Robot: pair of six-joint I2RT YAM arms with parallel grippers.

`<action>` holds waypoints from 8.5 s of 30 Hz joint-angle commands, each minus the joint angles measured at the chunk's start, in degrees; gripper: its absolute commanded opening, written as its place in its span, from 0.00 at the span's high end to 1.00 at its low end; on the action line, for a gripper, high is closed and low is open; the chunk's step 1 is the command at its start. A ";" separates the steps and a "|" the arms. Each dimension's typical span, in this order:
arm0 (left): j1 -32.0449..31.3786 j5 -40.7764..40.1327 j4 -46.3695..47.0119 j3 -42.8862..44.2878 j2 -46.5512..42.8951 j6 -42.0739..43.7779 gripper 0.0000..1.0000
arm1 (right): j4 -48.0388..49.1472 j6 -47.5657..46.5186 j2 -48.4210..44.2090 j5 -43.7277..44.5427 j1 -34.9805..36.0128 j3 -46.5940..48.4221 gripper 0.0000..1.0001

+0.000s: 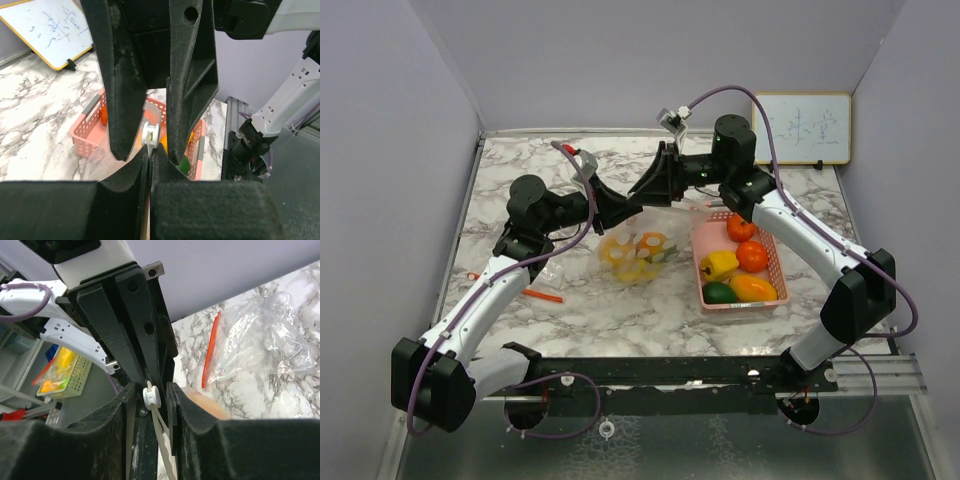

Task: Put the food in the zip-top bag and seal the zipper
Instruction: Zip the zipper food storage bag at the center of the board, then place the zipper food storage bag at the center of the board, then pick up the zipper food storage bag at the center of the board.

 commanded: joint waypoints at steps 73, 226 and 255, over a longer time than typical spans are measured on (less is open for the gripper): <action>16.63 -34.63 -11.93 20.43 14.60 -4.62 0.01 | -35.16 -13.53 -6.97 50.84 4.44 4.39 0.21; 12.48 -28.71 16.70 -17.20 -2.85 -53.02 0.46 | 18.85 58.45 -2.60 27.13 -3.55 -19.13 0.98; 11.03 -9.48 -48.79 20.22 12.19 -12.45 1.00 | -38.88 -21.76 -5.43 53.74 10.57 11.86 0.29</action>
